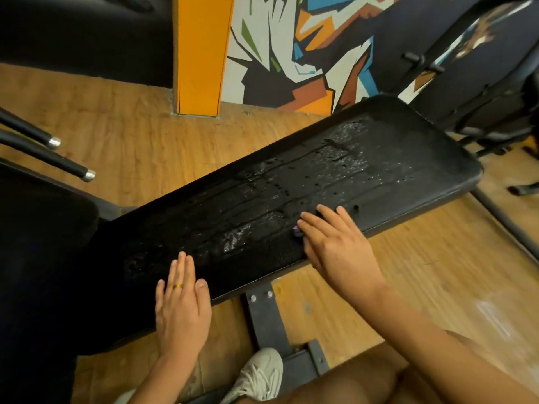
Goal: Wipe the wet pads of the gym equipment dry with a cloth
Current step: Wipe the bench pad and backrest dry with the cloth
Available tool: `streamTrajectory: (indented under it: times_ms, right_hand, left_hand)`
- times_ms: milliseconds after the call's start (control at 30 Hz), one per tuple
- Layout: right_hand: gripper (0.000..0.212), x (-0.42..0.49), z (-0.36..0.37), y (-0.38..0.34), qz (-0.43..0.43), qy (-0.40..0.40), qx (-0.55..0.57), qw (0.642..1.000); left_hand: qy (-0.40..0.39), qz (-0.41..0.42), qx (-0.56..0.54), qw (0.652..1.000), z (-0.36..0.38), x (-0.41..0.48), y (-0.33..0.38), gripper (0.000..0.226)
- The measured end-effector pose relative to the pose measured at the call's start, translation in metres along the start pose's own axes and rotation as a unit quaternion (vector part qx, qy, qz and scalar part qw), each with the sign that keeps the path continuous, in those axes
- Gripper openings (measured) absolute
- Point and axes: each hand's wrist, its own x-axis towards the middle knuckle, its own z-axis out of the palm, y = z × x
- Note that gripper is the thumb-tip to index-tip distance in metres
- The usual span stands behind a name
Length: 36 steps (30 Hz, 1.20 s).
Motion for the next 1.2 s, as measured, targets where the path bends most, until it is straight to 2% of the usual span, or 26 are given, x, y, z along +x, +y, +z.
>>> streamTrajectory:
  times_ms: [100,234,367,568,768,901,1035,1202]
  right_hand:
    - [0.04,0.004,-0.005,-0.004,0.06,0.006,-0.005,0.998]
    - [0.041,0.001,0.005,-0.03,-0.008,-0.027,-0.006,1.0]
    - [0.033,0.0,-0.008,-0.003,-0.041,-0.004,-0.002,0.999]
    - [0.032,-0.004,-0.019,0.038,0.045,0.021,0.0,0.999]
    - [0.034,-0.003,-0.012,0.011,0.117,0.026,0.002,0.993]
    - [0.04,-0.003,-0.011,0.003,0.058,-0.01,-0.009,0.998]
    - [0.034,-0.007,-0.018,0.026,0.001,-0.009,-0.007,1.0]
    - [0.038,-0.002,-0.032,0.075,0.036,0.015,-0.005,0.999]
  left_hand:
    - [0.0,0.004,0.003,1.0,0.001,0.0,-0.002,0.064]
    - [0.001,0.005,0.0,1.0,0.001,0.0,0.0,0.065]
    - [0.001,0.009,-0.007,1.0,-0.001,-0.001,-0.001,0.066]
    - [0.0,0.009,-0.008,1.0,-0.002,0.0,-0.001,0.064]
    - [0.0,0.013,-0.008,1.0,-0.001,-0.002,-0.001,0.064]
    - [0.006,0.009,-0.008,1.0,0.001,0.0,-0.001,0.063]
    - [0.005,0.011,-0.014,1.0,-0.001,-0.001,-0.001,0.063]
    - [0.002,0.009,-0.011,1.0,-0.001,0.0,-0.002,0.063]
